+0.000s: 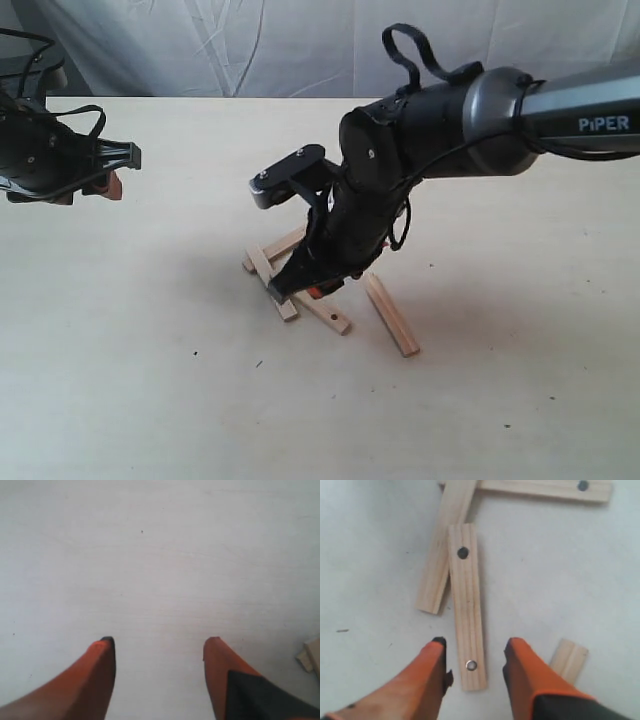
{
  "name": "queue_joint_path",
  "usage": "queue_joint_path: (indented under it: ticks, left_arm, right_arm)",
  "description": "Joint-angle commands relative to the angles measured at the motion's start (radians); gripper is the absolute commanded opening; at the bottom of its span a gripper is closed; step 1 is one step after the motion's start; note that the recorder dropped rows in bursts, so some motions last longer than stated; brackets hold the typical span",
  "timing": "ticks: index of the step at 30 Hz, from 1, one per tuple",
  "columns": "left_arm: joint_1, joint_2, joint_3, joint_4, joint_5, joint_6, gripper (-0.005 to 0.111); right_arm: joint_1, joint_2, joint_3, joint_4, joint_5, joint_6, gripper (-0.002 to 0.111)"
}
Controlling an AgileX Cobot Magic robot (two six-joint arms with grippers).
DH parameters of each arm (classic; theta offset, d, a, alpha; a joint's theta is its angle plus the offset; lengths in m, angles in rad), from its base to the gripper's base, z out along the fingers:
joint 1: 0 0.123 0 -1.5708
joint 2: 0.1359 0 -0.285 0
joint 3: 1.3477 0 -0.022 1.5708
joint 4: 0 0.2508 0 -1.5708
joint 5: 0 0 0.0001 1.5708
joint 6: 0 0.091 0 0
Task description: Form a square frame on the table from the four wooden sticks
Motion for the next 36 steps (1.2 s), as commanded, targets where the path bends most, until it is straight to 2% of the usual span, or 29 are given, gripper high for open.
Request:
queue_joint_path:
  ticks: [1, 6, 9, 36]
  left_arm:
    - [-0.011, -0.008, 0.003, -0.006, 0.0, 0.0, 0.052]
    - [-0.02, -0.008, 0.003, 0.002, -0.001, 0.0, 0.052]
    - [-0.02, -0.008, 0.003, 0.002, -0.001, 0.0, 0.052]
    - [-0.02, -0.008, 0.003, 0.02, 0.005, 0.0, 0.052]
  right_arm:
    - [-0.063, 0.01, -0.003, 0.116, 0.0, 0.028, 0.039]
    - [-0.056, 0.034, -0.003, 0.284, 0.025, -0.156, 0.039]
    - [-0.055, 0.035, -0.003, 0.344, 0.003, -0.196, 0.039]
    - [-0.055, 0.129, -0.003, 0.26, -0.1, -0.196, 0.039]
